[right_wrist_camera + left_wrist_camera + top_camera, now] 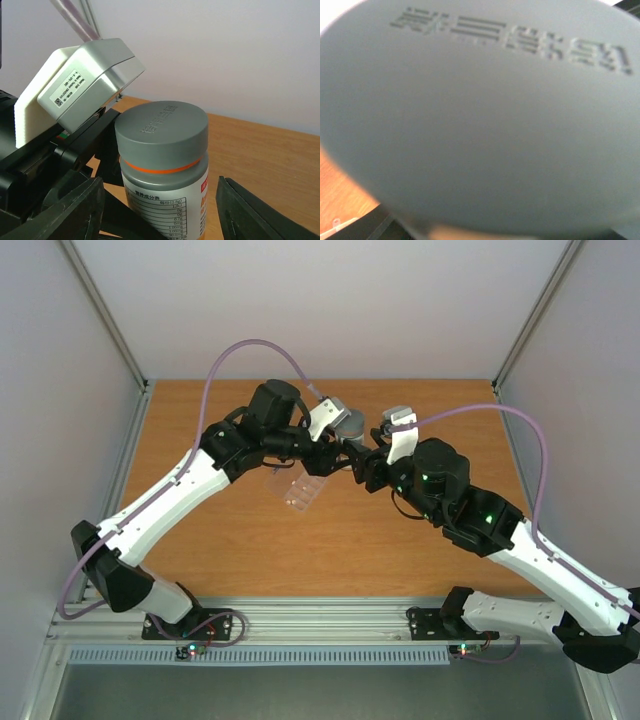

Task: Sort the pills into containers
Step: Screw the lid of the pill bottle onto the pill bottle.

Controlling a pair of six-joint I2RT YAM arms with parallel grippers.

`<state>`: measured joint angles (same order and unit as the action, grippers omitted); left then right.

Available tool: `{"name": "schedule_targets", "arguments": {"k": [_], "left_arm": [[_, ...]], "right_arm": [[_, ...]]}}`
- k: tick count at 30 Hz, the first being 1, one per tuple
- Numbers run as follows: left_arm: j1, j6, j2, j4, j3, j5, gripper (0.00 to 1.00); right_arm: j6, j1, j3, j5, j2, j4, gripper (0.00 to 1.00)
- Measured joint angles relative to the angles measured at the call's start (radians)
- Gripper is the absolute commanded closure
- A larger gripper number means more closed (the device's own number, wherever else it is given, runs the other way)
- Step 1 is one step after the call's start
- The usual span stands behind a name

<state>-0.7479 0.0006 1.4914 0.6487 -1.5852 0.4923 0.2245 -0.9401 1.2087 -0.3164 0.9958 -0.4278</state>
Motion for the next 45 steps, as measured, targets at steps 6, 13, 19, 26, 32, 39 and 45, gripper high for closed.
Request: {"name": "schedule_targets", "arguments": {"k": [6,13,19,26,32,39,45], "left_arm": [[0.000,0.000,-0.002,-0.019,0.012,0.001,1.00],[0.002,-0.006,-0.002,-0.066,0.022,0.001,1.00],[0.011,-0.016,-0.007,-0.135,0.022,0.042,1.00],[0.031,-0.019,-0.007,-0.143,0.022,0.113,1.00],[0.036,-0.016,-0.008,-0.135,0.022,0.186,1.00],[0.037,0.013,-0.015,-0.119,0.024,0.315,1.00],[0.037,0.016,-0.046,-0.113,0.058,0.391,1.00]], "right_arm": [[-0.001,0.000,0.000,0.005,-0.011,-0.008,0.31],[-0.005,-0.022,-0.002,0.062,-0.042,-0.048,0.24],[-0.013,-0.040,-0.005,0.089,-0.068,-0.103,0.22],[-0.013,-0.041,-0.005,0.077,-0.124,-0.106,0.21],[-0.015,-0.041,-0.005,0.059,-0.159,-0.107,0.19],[-0.038,-0.041,0.006,0.055,-0.164,-0.105,0.19],[-0.047,-0.023,0.062,0.093,-0.147,-0.105,0.19]]}}
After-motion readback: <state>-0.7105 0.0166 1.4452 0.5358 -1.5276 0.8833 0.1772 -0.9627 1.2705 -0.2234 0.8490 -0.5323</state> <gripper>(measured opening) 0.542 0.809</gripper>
